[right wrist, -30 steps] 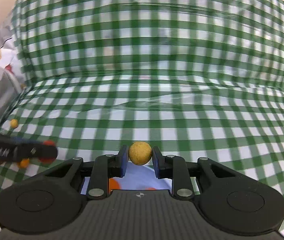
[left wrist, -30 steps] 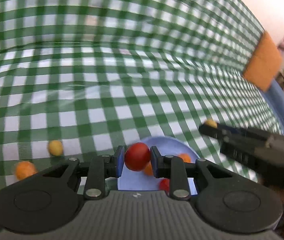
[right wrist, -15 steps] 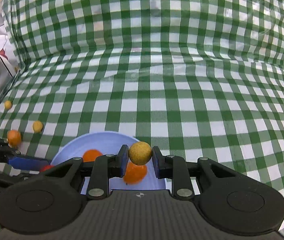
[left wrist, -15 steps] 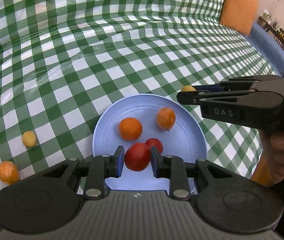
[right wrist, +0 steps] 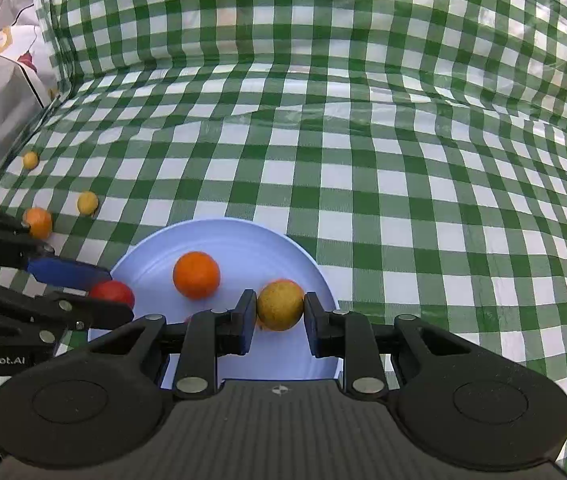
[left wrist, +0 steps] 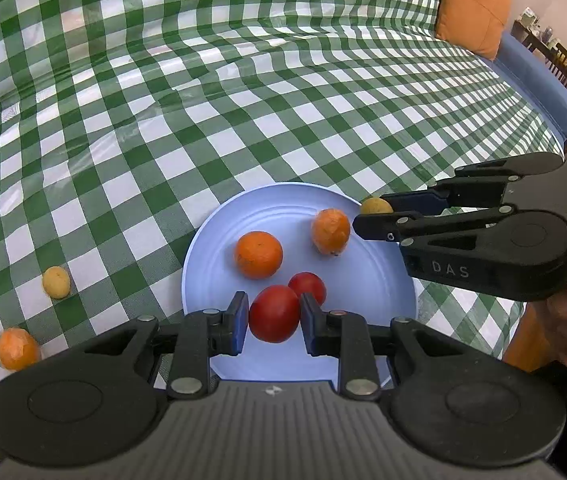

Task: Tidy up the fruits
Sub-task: 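Carry the red tomato and yellow fruit over the blue plate, then open both tools to drop the tomato and yellow fruit into the plate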

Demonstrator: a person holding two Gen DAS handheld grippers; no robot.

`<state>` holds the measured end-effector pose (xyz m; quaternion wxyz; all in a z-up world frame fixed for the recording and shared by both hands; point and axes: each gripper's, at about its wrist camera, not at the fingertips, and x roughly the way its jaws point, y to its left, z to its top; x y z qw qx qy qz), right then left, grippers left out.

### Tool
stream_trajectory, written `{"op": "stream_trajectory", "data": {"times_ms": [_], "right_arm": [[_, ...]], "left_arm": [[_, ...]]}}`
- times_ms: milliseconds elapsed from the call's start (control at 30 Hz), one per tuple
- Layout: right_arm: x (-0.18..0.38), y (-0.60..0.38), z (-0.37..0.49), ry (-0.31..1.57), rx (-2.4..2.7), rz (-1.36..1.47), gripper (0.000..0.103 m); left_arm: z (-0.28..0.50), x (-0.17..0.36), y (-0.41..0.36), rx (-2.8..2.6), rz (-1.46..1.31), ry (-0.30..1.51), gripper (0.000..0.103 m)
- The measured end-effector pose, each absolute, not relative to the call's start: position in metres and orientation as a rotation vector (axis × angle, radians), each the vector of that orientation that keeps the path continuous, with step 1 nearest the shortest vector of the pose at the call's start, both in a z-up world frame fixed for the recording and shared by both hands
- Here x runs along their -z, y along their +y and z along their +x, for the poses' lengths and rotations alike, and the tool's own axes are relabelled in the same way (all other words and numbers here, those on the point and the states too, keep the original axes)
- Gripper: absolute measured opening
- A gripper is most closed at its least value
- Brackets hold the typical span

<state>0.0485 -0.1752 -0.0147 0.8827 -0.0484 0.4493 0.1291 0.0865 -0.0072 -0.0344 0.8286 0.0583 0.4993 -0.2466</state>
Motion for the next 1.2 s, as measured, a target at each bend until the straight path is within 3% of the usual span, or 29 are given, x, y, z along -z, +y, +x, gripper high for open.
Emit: {"op": "stream_trajectory", "data": {"times_ms": [833, 967, 1200], "right_arm": [[0.016, -0.175, 0.050, 0.935, -0.266, -0.101, 0.027], [0.013, -0.177, 0.053, 0.912, -0.238, -0.085, 0.044], [0.009, -0.172, 0.056, 0.875, -0.228, -0.067, 0.046]], "left_arm": [[0.085, 0.033, -0.010, 0.539, 0.118, 1.056, 0.034], [0.085, 0.031, -0.008, 0.538, 0.099, 1.049, 0.037], [0.090, 0.029, 0.004, 0.484, 0.072, 1.044, 0.037]]}}
